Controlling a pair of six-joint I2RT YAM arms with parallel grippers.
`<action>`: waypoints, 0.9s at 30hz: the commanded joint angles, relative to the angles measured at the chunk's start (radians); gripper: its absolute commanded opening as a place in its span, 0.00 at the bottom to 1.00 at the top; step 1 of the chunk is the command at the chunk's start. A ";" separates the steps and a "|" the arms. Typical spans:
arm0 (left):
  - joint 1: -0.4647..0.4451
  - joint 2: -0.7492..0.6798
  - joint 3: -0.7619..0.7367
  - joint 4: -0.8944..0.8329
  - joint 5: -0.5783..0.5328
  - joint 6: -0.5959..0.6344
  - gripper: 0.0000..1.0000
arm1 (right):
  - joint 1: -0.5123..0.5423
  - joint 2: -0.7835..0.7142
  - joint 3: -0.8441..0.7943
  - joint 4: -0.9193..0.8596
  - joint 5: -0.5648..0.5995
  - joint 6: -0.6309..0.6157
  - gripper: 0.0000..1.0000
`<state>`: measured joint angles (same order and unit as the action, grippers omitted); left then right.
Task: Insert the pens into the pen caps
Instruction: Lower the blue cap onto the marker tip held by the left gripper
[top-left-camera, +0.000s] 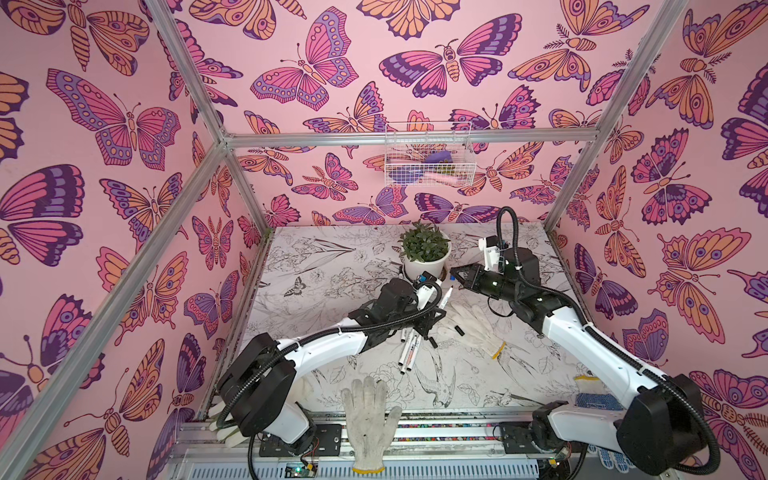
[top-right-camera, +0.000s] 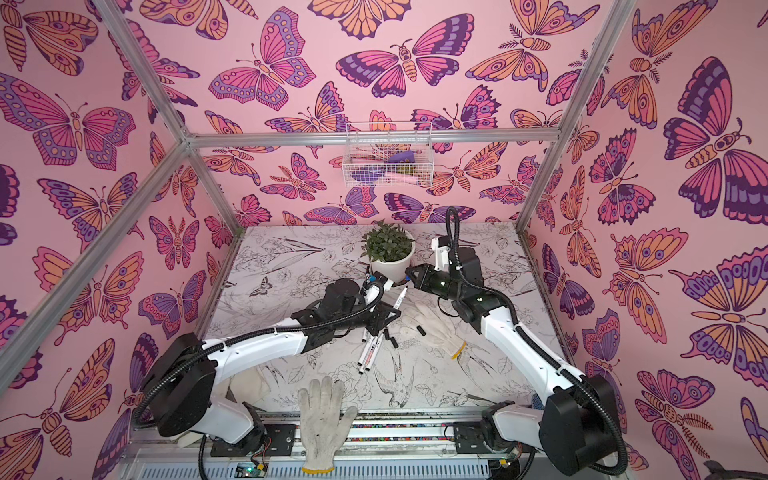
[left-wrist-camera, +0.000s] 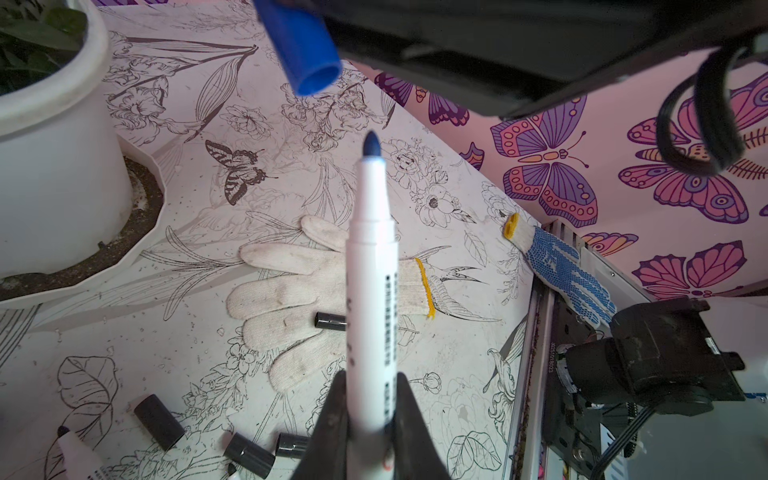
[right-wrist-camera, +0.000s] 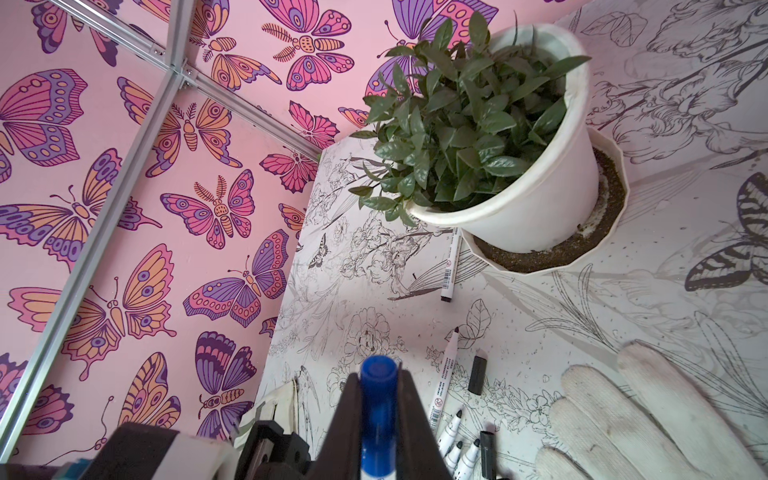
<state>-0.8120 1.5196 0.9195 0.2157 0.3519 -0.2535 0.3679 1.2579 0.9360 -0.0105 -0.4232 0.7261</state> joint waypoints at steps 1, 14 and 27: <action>-0.004 0.000 0.018 0.009 0.016 0.015 0.00 | -0.005 -0.003 0.036 0.012 -0.045 -0.002 0.00; -0.004 -0.002 0.018 -0.002 -0.024 0.003 0.00 | -0.004 -0.035 0.027 -0.054 -0.065 -0.028 0.00; -0.003 0.013 0.026 0.001 -0.035 -0.001 0.00 | -0.002 -0.058 -0.004 -0.066 -0.068 -0.024 0.00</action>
<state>-0.8124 1.5200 0.9199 0.2092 0.3244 -0.2516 0.3679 1.2263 0.9356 -0.0731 -0.4763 0.7074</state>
